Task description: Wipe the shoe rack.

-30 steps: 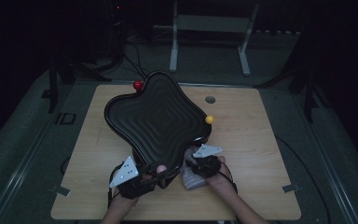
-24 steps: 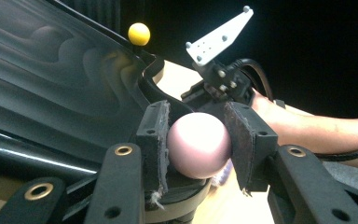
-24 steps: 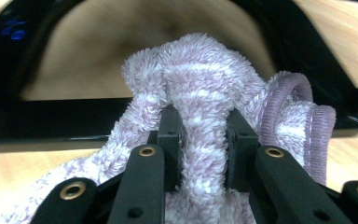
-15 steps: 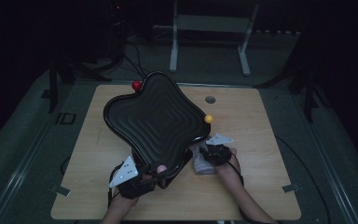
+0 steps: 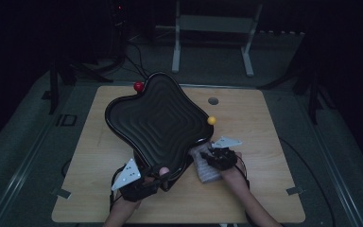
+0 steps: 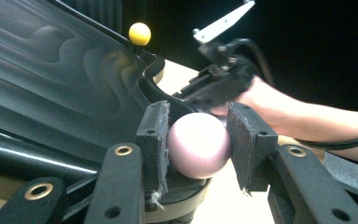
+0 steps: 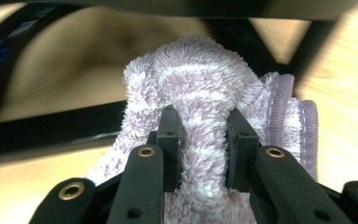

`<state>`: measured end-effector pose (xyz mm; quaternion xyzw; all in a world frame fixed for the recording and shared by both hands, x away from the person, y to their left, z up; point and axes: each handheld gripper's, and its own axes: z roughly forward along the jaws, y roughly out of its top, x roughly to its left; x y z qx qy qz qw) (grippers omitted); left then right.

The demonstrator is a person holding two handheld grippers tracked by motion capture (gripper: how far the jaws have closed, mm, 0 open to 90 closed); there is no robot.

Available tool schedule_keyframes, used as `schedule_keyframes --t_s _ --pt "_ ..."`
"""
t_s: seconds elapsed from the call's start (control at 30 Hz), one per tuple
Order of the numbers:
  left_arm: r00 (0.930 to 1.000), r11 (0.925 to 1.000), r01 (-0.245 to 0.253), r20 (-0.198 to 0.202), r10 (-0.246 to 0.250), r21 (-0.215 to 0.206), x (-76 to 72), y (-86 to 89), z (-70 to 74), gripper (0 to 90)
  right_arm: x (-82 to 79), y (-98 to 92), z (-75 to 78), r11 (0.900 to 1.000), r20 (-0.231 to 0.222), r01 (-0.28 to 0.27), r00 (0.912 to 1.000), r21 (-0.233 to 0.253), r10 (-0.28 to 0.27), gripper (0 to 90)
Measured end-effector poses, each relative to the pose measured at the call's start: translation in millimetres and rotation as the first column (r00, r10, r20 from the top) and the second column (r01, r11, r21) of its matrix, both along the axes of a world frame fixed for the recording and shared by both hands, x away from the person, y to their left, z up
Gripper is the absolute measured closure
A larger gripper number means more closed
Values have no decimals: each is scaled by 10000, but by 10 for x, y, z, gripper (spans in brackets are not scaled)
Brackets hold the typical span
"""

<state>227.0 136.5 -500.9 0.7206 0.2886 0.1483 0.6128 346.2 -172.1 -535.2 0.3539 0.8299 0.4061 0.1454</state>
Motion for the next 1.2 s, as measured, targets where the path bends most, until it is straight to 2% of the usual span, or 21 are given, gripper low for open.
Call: schedule_keyframes --t_s 0.03,0.1,0.2,0.23,0.27,0.33,0.37,0.4,0.43,0.47,0.5,0.6,0.67,0.7,0.73,0.77,0.9,1.0,1.03,1.07,1.2 --pt "10000 10000 0 0 0 0 0 0 0 604 0 0 0 10000 0 0 10000 0 0 723" --pt "10000 10000 -14 5 14 14 -1 -2 1 604 -141 29 48 9977 -107 -670 9977 110 671 724" --pt "10000 10000 -27 39 27 12 -3 -1 -3 604 -368 64 65 9863 -335 -1634 9859 223 1641 724" --pt "10000 10000 -34 35 34 10 -4 -5 -2 604 -512 110 51 9747 -461 -2223 9737 223 2231 724" --pt "10000 10000 -34 35 34 10 -4 -5 -2 604 -512 110 51 9747 -461 -2223 9737 223 2231 724" --pt "10000 10000 -42 50 42 -3 -4 -7 -4 604 -638 171 38 9602 -600 -2757 9587 436 2780 723" --pt "10000 10000 -42 57 42 2 -5 -6 -6 604 -693 214 35 9513 -598 -3036 9500 530 3065 723" --pt "10000 10000 -47 50 47 -10 -5 -6 -6 604 -769 307 48 9334 -455 -3527 9334 669 3560 722" --pt "10000 10000 -49 54 49 -8 -5 -7 -5 604 -787 352 64 9261 -376 -3698 9270 756 3732 721" --pt "10000 10000 -46 54 46 -3 -6 -8 -5 604 -787 352 64 9261 -376 -3698 9270 756 3732 721" --pt "10000 10000 -54 60 54 -9 -7 -8 -6 604 -810 436 95 9181 -211 -3854 9211 927 3888 721" --pt "10000 10000 -56 65 56 -21 -7 -6 -8 604 -817 531 99 9057 -59 -4103 9106 1062 4132 721" --pt "10000 10000 -56 56 56 -15 -7 -7 -7 604 -821 559 80 8890 34 -4419 8957 1204 4447 717" --pt "10000 10000 -48 74 48 -19 -7 -7 -9 604 -831 566 75 8840 150 -4526 8908 1166 4541 716" --pt "10000 10000 -40 87 40 -32 -8 -5 -11 604 -831 566 75 8840 150 -4526 8908 1166 4541 716" --pt "10000 10000 -44 86 44 -40 -9 -5 -12 604 -836 568 73 8770 197 -4641 8849 1242 4655 713" --pt "9999 10000 -69 84 69 -19 -10 -11 -9 604 -825 585 78 8678 334 -4725 8802 1536 4734 665" --pt "9999 10000 -70 76 70 7 -12 -14 -6 604 -792 681 90 8803 487 -4424 8962 1711 4409 596" --pt "9999 10000 -87 56 87 0 -11 -12 -5 604 -792 681 90 8803 487 -4424 8962 1711 4409 596" --pt "10000 10000 -86 35 86 -6 -10 -11 -5 604 -782 711 91 8854 473 -4327 9010 1699 4313 596" --pt "9999 9999 -117 -41 117 -31 -7 18 -4 605 -787 796 58 8868 535 -4360 8997 1531 4331 649"
